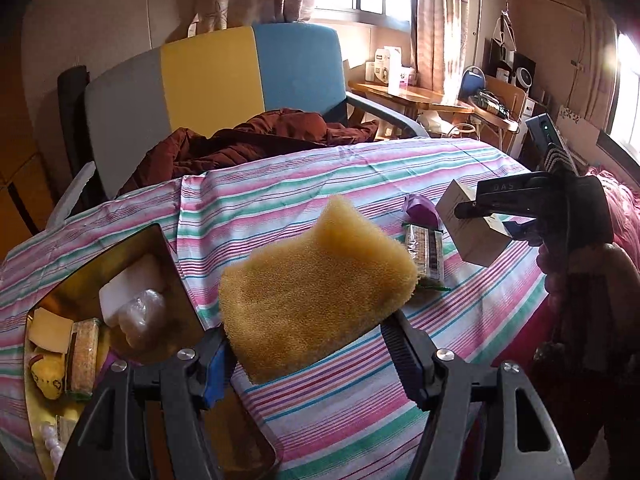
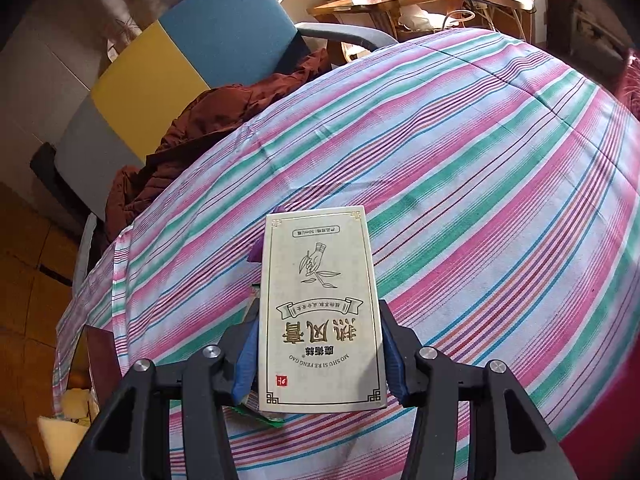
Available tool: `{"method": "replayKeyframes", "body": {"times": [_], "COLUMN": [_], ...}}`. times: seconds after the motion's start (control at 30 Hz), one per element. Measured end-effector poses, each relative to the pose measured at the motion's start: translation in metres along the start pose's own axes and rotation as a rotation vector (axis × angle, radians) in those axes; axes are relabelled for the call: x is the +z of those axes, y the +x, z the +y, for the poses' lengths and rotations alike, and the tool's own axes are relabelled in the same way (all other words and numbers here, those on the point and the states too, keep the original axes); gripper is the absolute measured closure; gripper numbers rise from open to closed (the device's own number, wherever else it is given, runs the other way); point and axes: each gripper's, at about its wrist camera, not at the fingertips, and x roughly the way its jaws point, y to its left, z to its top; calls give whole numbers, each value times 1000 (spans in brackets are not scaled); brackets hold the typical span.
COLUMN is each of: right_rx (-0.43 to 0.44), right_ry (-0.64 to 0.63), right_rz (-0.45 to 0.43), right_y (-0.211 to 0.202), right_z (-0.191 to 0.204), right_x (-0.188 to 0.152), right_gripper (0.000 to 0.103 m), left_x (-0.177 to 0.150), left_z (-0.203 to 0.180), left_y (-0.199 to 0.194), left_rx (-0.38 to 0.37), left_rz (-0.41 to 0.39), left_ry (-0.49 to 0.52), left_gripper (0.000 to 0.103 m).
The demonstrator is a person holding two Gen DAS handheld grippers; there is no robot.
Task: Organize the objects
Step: 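Carry the yellow sponge and white box over the gold tray with both tools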
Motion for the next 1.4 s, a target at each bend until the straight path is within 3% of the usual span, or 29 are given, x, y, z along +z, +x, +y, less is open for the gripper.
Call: {"method": "replayKeyframes", "body": {"times": [0.37, 0.67, 0.83, 1.27, 1.4], "right_rx": [189, 286, 357, 522, 532], "right_ry": [96, 60, -36, -373, -468], "right_rz": [31, 47, 72, 227, 263], "right_y": [-11, -35, -44, -32, -25], "right_z": [-9, 10, 51, 202, 235], "right_x": [-10, -32, -48, -125, -153], "right_gripper": [51, 51, 51, 51, 49], "left_x": [-9, -18, -26, -70, -73], "left_z": [19, 39, 73, 205, 225], "left_y": [-12, -18, -30, -72, -75], "left_rx": [6, 0, 35, 154, 126], "left_rz": [-3, 9, 10, -2, -13], "left_ry": [-47, -106, -188, -535, -596], "left_gripper": [34, 34, 34, 34, 34]}}
